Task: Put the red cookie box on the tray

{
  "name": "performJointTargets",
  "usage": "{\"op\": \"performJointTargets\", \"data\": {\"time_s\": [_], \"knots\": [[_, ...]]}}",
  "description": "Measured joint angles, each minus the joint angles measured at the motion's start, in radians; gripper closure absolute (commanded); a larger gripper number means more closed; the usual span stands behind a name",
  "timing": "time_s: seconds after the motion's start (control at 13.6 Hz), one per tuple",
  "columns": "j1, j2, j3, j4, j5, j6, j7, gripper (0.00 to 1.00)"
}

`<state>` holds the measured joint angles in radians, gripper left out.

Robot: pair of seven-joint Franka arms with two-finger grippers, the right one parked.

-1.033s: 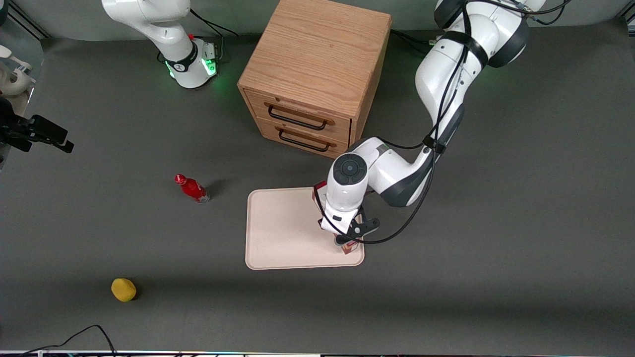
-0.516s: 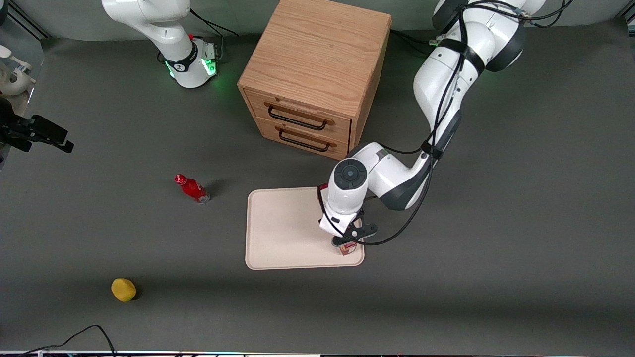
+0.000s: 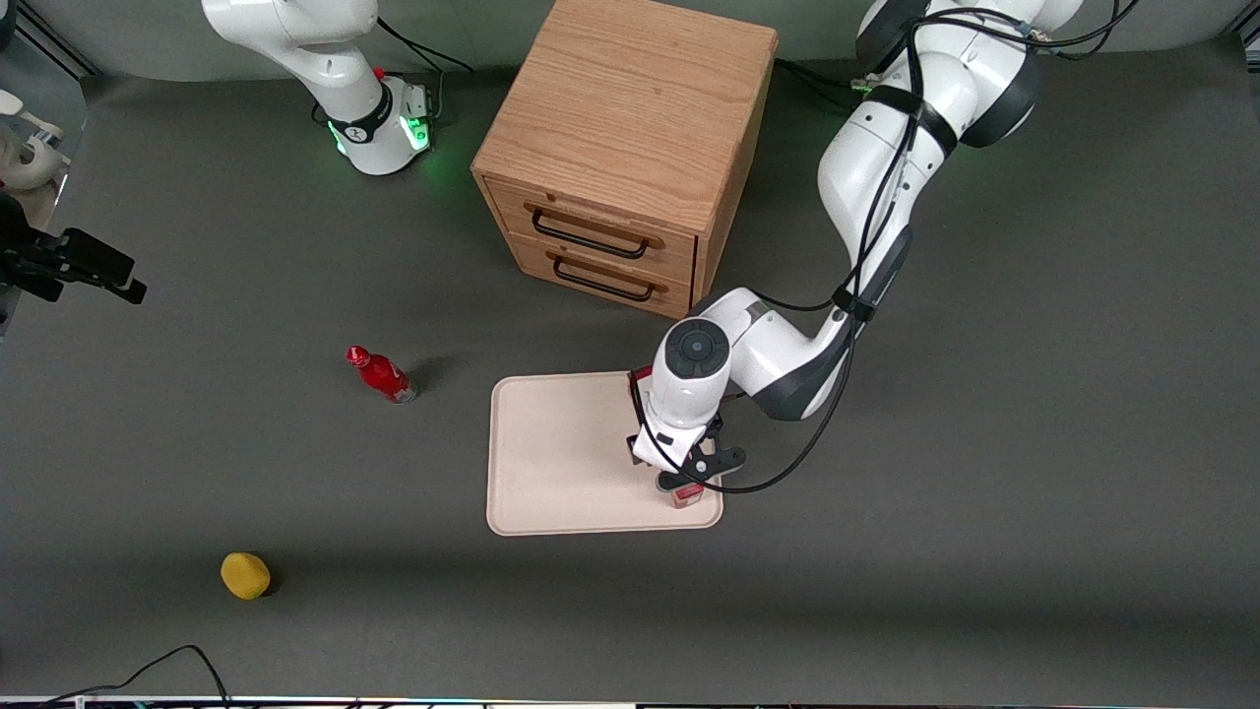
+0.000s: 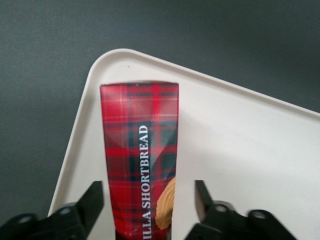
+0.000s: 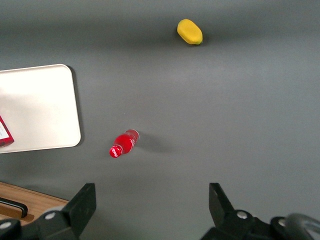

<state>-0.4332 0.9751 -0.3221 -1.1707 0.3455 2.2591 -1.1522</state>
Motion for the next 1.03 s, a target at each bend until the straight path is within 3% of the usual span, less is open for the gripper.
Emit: {"op": "performJointTargets", "data": {"time_s": [0.3,0.52,0.81,1.03], "knots": [[0.038,-0.029,-0.025,0.051,-0.007,-0.157,0.033,0.00],[0.141,-0.095,-0.108,0.102,-0.070,-0.390,0.184,0.00],[0.223,-0.283,-0.120,0.126,-0.177,-0.740,0.456,0.00],[0.337,-0.494,-0.109,0.022,-0.227,-0.872,0.667,0.00]]}}
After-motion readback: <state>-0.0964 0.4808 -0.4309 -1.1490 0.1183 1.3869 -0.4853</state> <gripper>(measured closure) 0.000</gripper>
